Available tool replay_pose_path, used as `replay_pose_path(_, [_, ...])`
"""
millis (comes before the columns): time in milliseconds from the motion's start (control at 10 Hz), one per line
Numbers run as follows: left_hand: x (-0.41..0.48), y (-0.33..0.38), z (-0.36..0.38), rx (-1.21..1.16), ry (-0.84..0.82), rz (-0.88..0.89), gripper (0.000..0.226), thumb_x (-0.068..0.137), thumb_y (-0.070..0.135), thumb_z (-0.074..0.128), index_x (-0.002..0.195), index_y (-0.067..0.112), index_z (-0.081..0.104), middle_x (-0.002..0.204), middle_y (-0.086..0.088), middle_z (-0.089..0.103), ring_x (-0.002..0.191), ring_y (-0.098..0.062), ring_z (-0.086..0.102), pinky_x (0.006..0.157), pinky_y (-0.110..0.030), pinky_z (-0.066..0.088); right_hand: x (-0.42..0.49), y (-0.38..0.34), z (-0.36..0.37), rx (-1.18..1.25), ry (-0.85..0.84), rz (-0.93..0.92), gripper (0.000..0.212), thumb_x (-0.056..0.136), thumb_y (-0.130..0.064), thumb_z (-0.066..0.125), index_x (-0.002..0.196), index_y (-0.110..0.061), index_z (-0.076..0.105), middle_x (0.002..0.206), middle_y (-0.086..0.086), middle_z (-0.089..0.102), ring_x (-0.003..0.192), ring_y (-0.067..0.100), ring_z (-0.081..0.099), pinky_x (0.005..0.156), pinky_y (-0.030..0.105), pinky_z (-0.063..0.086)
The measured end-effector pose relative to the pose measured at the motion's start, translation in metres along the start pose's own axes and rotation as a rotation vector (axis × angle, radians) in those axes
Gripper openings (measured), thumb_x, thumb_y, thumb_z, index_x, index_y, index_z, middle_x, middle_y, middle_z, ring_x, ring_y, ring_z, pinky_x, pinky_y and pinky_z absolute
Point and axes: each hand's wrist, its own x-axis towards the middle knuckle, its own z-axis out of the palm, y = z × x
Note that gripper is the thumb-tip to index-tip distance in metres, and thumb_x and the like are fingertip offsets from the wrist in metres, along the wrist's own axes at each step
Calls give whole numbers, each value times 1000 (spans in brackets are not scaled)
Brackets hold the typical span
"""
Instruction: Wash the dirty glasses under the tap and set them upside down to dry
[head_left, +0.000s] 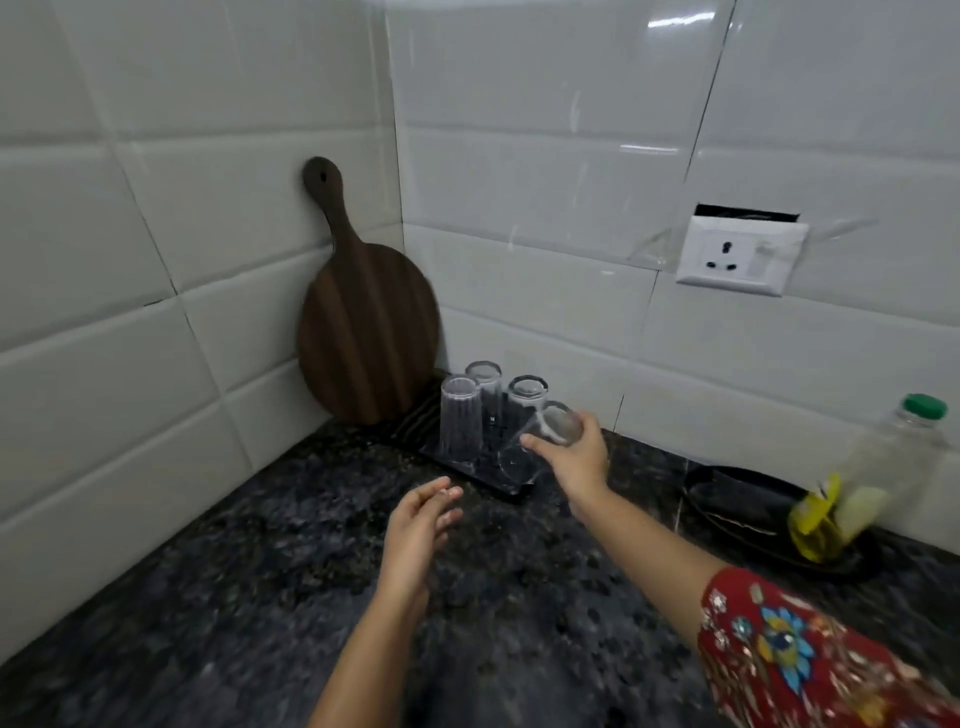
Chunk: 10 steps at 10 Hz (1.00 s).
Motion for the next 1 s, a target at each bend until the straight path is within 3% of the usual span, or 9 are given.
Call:
replay_pose_path(100, [12,-4,0,-24,36,-30,22,98,25,55,117,19,62,104,7,70,93,-10,66,89,-33,46,19,11,19,-299,-56,-162,76,56,-26,91,122,-16,54,116,5,62,105,21,58,92,34,50])
replay_pose_path(200, [21,-9,0,-38,61,-58,21,98,26,55,116,20,62,106,7,71,94,-9,66,96,-37,44,28,17,32,-374,-110,-210,75,58,-27,91,123,-16,55,121,8,54,112,24,53,96,34,47])
replay_pose_path(400, [28,-19,2,-29,50,-59,18,98,25,54,113,22,63,102,10,71,94,-8,66,90,-33,44,37,20,43,-378,-123,-265,75,60,-24,90,122,-14,49,122,5,56,111,19,54,90,26,44])
replay_pose_path(800, [27,-13,3,-45,57,-27,21,98,23,54,117,19,62,102,7,72,95,-10,66,91,-32,44,35,20,48,-431,-187,-218,86,63,-27,87,135,-19,41,129,4,56,118,22,54,99,41,48])
replay_pose_path(900, [20,-4,11,-54,36,21,21,98,21,55,117,18,62,100,6,72,92,-9,66,82,-26,45,28,14,29,-302,-173,-136,76,75,-26,80,138,-15,39,121,5,57,109,22,57,92,35,49])
replay_pose_path(1000, [2,5,23,-48,14,75,22,97,20,55,118,17,62,107,1,71,91,-10,66,76,-23,45,10,5,-3,-61,-118,-8,34,84,-20,70,115,-13,58,105,2,64,98,19,62,88,34,51])
